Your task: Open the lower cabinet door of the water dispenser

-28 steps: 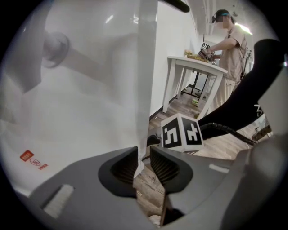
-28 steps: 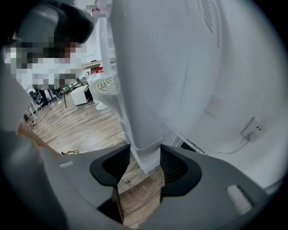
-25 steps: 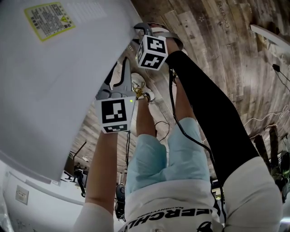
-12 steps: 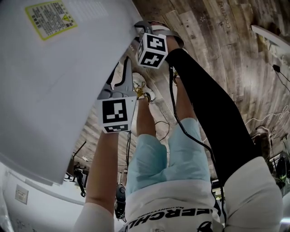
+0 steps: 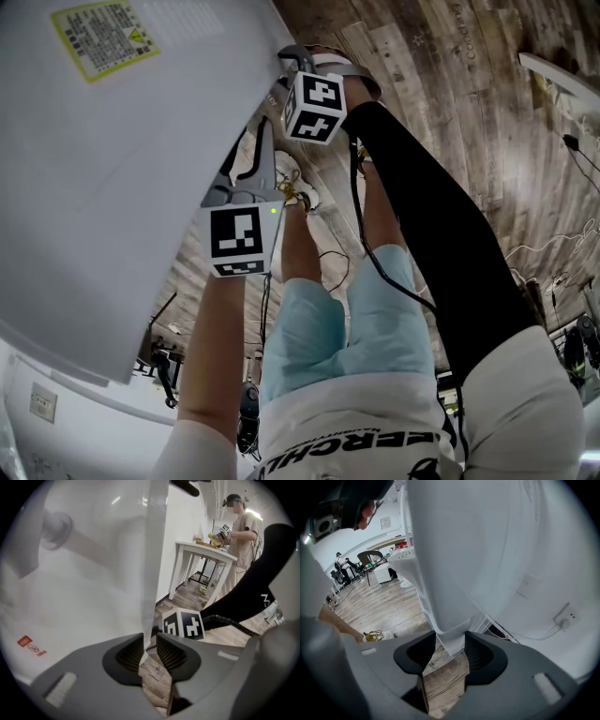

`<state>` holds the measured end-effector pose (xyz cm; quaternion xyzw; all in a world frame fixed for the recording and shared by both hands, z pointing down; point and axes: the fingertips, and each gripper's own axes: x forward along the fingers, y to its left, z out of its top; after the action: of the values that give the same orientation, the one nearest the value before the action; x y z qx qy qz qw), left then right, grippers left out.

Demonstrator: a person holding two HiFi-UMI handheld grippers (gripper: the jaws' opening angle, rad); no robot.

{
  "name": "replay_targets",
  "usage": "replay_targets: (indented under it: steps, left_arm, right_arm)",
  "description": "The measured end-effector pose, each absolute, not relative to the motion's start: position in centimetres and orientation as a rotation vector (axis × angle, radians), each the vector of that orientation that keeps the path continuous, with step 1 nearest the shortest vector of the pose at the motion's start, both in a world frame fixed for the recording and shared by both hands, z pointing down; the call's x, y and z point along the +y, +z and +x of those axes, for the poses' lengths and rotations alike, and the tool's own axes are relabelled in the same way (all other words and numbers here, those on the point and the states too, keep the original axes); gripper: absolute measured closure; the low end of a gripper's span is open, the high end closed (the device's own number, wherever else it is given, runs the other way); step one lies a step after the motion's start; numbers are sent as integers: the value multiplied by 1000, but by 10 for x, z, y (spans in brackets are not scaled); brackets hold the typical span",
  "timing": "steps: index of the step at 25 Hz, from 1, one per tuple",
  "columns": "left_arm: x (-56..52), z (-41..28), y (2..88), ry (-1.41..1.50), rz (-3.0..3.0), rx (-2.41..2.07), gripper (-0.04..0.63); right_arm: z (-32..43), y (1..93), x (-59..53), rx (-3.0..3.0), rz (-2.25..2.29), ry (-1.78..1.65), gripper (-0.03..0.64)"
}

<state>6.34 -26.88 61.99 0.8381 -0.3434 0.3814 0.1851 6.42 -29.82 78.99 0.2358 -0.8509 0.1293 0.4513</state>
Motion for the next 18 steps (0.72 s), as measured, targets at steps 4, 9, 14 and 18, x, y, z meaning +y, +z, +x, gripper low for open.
replay_targets:
  steps: [4, 9, 14, 18]
  left_arm:
    - [-270, 63, 619, 1077, 2361, -969, 508]
    - [-270, 61, 616, 1077, 2368, -982, 508]
    - [-273, 58, 617, 1075, 2363, -993, 508]
    - [-271, 59, 617, 1063, 2361, -997, 508]
  right_arm:
    - [65, 787, -297, -2103, 588, 323, 430]
    - [66, 784, -297, -2104, 621, 323, 430]
    - [65, 784, -297, -2105, 635, 337, 430]
    - [65, 785, -290, -2105, 625, 360, 429]
